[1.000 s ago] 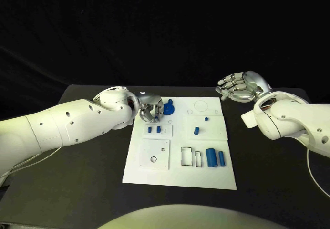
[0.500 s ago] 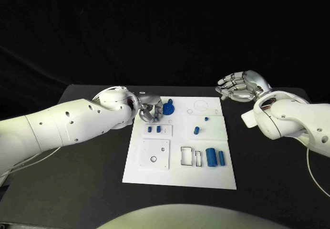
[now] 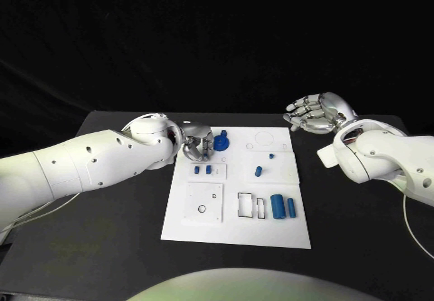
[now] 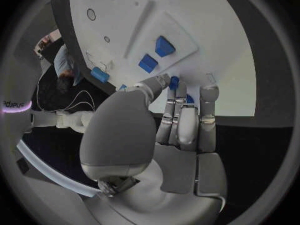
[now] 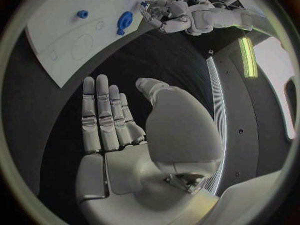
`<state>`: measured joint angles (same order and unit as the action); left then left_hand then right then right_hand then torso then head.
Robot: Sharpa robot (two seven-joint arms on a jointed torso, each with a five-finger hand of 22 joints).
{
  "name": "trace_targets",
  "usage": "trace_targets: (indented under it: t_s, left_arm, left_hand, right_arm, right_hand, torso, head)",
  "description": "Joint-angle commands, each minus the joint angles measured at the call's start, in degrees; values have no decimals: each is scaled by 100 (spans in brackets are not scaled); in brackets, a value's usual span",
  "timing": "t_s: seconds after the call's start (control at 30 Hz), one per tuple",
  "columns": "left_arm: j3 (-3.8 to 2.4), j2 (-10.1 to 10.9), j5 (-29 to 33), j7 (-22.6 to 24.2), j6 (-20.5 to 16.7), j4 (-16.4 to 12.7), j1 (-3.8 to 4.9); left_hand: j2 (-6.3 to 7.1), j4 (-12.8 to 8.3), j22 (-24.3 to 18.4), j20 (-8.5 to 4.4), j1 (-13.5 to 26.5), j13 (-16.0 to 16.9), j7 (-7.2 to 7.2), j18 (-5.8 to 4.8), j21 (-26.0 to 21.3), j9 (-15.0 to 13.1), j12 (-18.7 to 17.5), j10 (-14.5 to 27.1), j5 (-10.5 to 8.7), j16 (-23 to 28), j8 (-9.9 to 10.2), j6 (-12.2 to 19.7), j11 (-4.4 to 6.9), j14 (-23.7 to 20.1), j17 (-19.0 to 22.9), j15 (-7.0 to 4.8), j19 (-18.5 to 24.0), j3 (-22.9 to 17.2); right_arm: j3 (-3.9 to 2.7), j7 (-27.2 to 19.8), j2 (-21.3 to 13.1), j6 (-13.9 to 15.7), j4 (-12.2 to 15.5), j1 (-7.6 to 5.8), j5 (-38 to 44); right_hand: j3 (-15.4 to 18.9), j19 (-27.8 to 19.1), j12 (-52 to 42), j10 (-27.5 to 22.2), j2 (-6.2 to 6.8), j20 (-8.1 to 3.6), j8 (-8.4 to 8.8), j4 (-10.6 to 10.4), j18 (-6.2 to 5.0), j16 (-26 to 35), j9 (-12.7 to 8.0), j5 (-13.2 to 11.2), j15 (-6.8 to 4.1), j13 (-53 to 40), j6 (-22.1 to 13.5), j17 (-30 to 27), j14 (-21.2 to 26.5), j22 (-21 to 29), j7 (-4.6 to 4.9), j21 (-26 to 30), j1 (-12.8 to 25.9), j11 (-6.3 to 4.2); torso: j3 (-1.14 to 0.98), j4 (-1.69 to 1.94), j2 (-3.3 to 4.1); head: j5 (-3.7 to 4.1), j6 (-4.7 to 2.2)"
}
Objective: Assemble the parts on the task board
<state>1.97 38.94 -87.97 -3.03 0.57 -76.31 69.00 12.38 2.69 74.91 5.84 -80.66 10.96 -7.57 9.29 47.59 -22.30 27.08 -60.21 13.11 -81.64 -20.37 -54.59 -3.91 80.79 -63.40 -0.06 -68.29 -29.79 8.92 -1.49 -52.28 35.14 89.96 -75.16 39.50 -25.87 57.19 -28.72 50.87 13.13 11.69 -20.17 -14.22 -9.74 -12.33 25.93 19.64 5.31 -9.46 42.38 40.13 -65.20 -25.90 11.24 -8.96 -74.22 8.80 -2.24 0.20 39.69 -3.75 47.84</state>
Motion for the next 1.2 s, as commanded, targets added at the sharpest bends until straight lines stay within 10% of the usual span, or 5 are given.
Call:
trace_targets:
  t_s: [0.03,1.2]
  left_arm:
    - [5,-16,46,63,120,-11,-5]
    - [7,-1,66,-35,124,-16,-5]
  left_hand:
    - [4,1,341,45,58,-7,-23,-110,-21,-7,-40,9,29,10,39,-3,-23,8,-10,30,13,45]
    - [151,188,306,117,343,-30,-19,-103,-168,-32,-193,212,180,25,108,41,-104,-83,120,105,29,271]
  right_arm:
    - [-1,-58,3,-38,2,2,52]
    - [-1,-61,17,-38,-17,4,46]
  right_hand:
    - [-4,3,17,20,-20,24,-13,25,-67,34,-5,39,23,5,-43,-7,1,5,122,29,-36,5]
    - [-4,4,19,18,-18,25,-17,24,-66,40,-12,40,24,14,-50,-8,3,11,124,32,-33,7]
  torso:
    - [-5,1,2]
    - [2,2,0]
  head:
    - [1,8]
    - [2,28]
